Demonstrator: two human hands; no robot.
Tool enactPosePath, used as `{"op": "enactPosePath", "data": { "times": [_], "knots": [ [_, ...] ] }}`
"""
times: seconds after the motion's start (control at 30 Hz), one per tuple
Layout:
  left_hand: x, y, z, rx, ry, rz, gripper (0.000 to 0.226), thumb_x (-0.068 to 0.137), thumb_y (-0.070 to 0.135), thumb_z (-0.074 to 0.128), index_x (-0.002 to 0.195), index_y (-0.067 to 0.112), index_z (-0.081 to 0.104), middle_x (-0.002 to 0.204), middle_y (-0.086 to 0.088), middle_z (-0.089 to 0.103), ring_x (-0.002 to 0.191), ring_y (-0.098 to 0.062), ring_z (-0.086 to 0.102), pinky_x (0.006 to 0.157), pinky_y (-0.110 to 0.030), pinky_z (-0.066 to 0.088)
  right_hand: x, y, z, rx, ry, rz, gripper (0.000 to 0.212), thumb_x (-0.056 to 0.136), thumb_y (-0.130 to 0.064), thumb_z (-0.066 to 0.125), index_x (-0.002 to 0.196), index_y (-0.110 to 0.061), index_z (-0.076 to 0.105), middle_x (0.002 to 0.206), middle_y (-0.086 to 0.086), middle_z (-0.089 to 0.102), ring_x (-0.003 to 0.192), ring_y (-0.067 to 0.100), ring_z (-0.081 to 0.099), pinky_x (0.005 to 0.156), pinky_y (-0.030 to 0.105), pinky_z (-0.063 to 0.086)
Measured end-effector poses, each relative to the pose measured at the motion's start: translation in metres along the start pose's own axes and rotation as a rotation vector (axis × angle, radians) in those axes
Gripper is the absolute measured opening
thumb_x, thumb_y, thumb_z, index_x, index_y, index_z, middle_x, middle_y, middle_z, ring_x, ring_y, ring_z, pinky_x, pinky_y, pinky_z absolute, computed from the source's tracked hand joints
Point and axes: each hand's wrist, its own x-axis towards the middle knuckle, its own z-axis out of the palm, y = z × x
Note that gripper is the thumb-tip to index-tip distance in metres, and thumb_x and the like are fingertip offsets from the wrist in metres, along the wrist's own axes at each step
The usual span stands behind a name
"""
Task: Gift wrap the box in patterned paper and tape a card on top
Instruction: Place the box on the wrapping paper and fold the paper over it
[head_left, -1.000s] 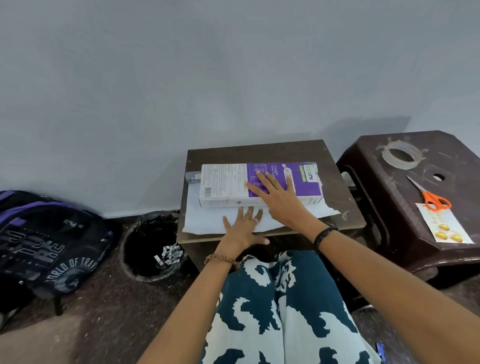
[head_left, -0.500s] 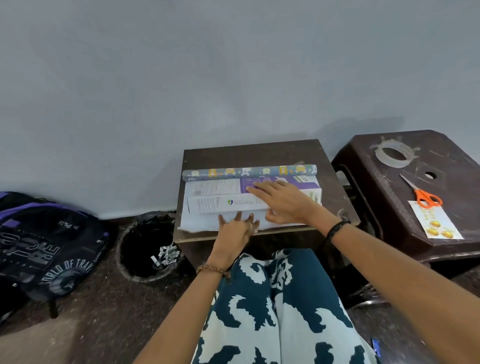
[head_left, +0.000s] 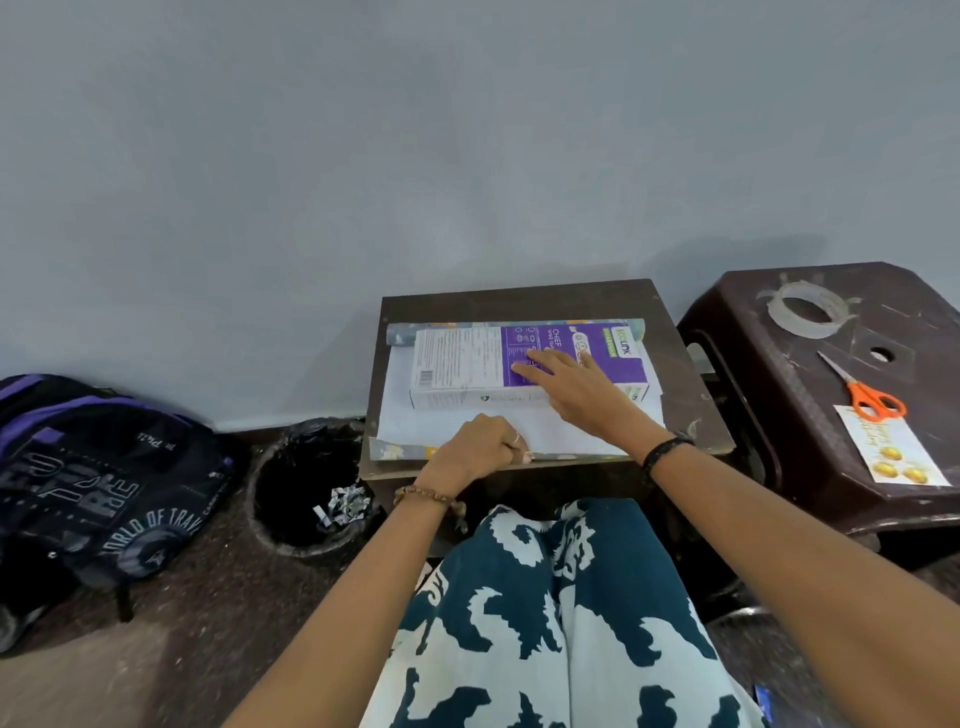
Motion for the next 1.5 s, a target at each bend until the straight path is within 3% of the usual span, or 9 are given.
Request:
{"op": "enactPosePath", "data": {
  "times": [0.33,0.4,0.47,0.57,0.7,1.0,1.2,1.33,1.5],
  "knots": [
    [0.016,0.023,-0.03,-0.174,-0.355,-0.005,0.041,0.082,0.041,0.065,0.107,0.009,0.069,0.108,0.0,0.067,0.098,-0.012,0.06,0.085,-0.027,0.042,0.007,0.015,0.0,0.171,0.07,0.014,0.053,0.094,-0.029,0.051,0.144,-0.025,0.032,0.151,-0.001,0.032,0.138,0.02,0.03,0.111,0.044,0.025],
    [0.023,0.025,-0.038,-0.291,-0.243,0.002,0.032,0.088,0.032,0.06,0.108,0.008,0.068,0.111,-0.004,0.068,0.095,-0.013,0.064,0.081,-0.021,0.046,0.006,0.017,0.001,0.214,0.122,0.011,0.048,0.095,-0.032,0.05,0.141,-0.021,0.039,0.145,0.0,0.041,0.132,0.02,0.04,0.107,0.038,0.031],
    [0.037,0.022,-0.049,-0.403,0.105,0.037,0.027,0.092,0.022,0.056,0.103,0.001,0.067,0.105,-0.015,0.068,0.088,-0.017,0.065,0.069,-0.012,0.047,0.01,0.02,-0.002,0.34,0.196,0.049,0.04,0.095,-0.031,0.049,0.132,-0.014,0.048,0.133,0.005,0.053,0.12,0.021,0.051,0.095,0.031,0.039],
    [0.062,0.006,-0.063,-0.196,0.486,0.059,0.03,0.096,0.025,0.048,0.111,0.002,0.06,0.11,-0.014,0.065,0.098,-0.019,0.061,0.069,-0.011,0.042,0.024,0.031,-0.007,0.531,0.274,0.191,0.04,0.095,-0.033,0.05,0.128,-0.011,0.049,0.131,0.007,0.054,0.116,0.02,0.054,0.087,0.024,0.041],
    [0.096,-0.014,-0.071,0.069,0.347,0.03,0.035,0.097,0.03,0.044,0.12,0.006,0.052,0.119,-0.011,0.058,0.108,-0.021,0.058,0.081,-0.02,0.041,0.046,0.054,-0.003,0.574,0.2,0.266,0.042,0.094,-0.036,0.049,0.128,-0.011,0.049,0.13,0.007,0.053,0.115,0.018,0.054,0.084,0.021,0.04],
    [0.159,-0.027,-0.083,0.102,0.233,-0.021,0.032,0.097,0.032,0.045,0.115,0.008,0.055,0.113,-0.008,0.061,0.102,-0.017,0.061,0.082,-0.023,0.043,0.079,0.073,0.007,0.432,0.093,0.206,0.036,0.098,-0.039,0.037,0.115,-0.013,0.056,0.115,0.004,0.062,0.103,0.015,0.056,0.092,0.03,0.038],
    [0.178,-0.031,-0.103,0.188,0.045,-0.027,0.059,0.089,0.041,0.056,0.14,0.018,0.036,0.134,-0.006,0.05,0.116,-0.019,0.054,0.096,-0.034,0.043,0.081,0.072,0.019,0.441,0.148,0.221,0.044,0.097,-0.042,0.037,0.136,-0.021,0.041,0.146,0.002,0.041,0.129,0.018,0.042,0.107,0.038,0.029],
    [0.197,-0.03,-0.094,0.518,0.26,0.032,0.064,0.09,0.037,0.056,0.144,0.018,0.028,0.136,-0.007,0.046,0.12,-0.022,0.049,0.098,-0.039,0.04,0.084,0.072,0.02,0.484,0.196,0.221,0.053,0.096,-0.042,0.041,0.143,-0.021,0.03,0.155,0.005,0.02,0.131,0.02,0.04,0.105,0.039,0.033],
    [0.207,-0.022,-0.082,0.75,0.539,0.15,0.049,0.092,0.018,0.052,0.137,0.013,0.035,0.137,-0.01,0.04,0.124,-0.025,0.042,0.1,-0.039,0.033,0.079,0.071,0.021,0.443,0.342,0.188,0.036,0.094,-0.039,0.049,0.119,-0.013,0.051,0.122,0.005,0.05,0.107,0.017,0.051,0.09,0.028,0.039]
  ]
}}
